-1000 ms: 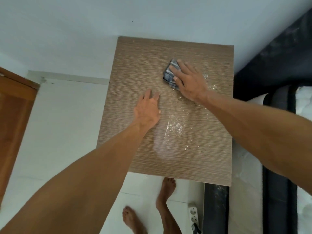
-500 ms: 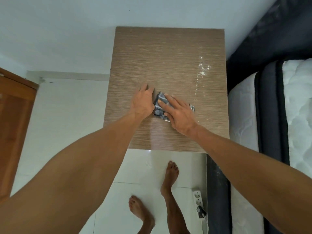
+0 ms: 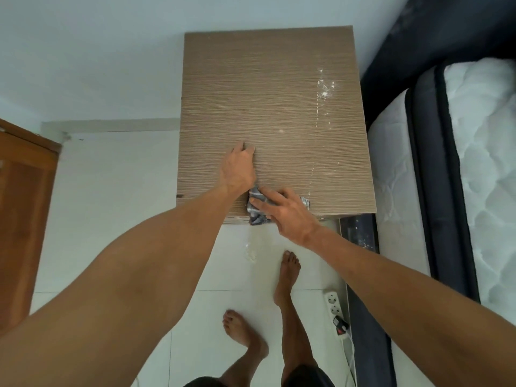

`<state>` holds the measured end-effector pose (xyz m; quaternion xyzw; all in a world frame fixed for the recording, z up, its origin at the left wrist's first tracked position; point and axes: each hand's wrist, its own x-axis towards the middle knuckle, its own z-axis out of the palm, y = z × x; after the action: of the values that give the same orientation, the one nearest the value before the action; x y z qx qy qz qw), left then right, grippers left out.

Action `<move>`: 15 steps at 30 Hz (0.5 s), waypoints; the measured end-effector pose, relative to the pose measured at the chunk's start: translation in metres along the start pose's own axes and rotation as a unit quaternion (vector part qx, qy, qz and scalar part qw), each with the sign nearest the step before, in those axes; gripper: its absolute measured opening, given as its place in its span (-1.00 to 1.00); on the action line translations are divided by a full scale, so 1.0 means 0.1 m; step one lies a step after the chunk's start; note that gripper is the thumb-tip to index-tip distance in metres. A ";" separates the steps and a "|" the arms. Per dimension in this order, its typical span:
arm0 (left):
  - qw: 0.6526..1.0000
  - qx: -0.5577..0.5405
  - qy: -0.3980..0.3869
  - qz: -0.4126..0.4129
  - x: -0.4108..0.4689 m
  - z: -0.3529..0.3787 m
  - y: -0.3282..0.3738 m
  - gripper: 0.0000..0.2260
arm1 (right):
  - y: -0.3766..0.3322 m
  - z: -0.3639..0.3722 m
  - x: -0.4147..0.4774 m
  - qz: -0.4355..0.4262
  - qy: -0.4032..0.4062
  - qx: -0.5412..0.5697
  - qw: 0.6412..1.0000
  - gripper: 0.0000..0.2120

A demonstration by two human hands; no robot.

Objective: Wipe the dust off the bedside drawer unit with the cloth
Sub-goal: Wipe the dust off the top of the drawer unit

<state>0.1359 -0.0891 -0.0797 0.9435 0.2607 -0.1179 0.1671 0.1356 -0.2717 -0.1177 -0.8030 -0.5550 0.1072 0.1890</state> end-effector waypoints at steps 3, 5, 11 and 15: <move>1.000 0.012 -0.008 0.006 -0.04 0.00 0.02 -0.50 | -0.06 -0.07 -0.12 -0.048 -0.050 -0.002 0.998 -0.31; 1.000 0.006 -0.023 -0.002 -0.04 -0.02 0.07 -0.52 | -0.05 -0.16 -0.19 -0.079 -0.087 -0.009 0.993 -0.29; 0.999 -0.024 -0.030 0.009 0.18 -0.10 0.32 -0.59 | 0.47 -0.66 -0.09 -0.024 -0.098 -0.018 0.995 -0.30; 0.999 -0.036 -0.027 0.017 0.48 -0.13 0.53 -0.57 | 1.10 -1.12 0.32 0.046 -0.045 -0.014 0.998 -0.40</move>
<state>0.2060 -0.1054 -0.0688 0.9376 0.2444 -0.1312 0.2095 0.2835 -0.2967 -0.0615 -0.8246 -0.5268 0.1441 0.1476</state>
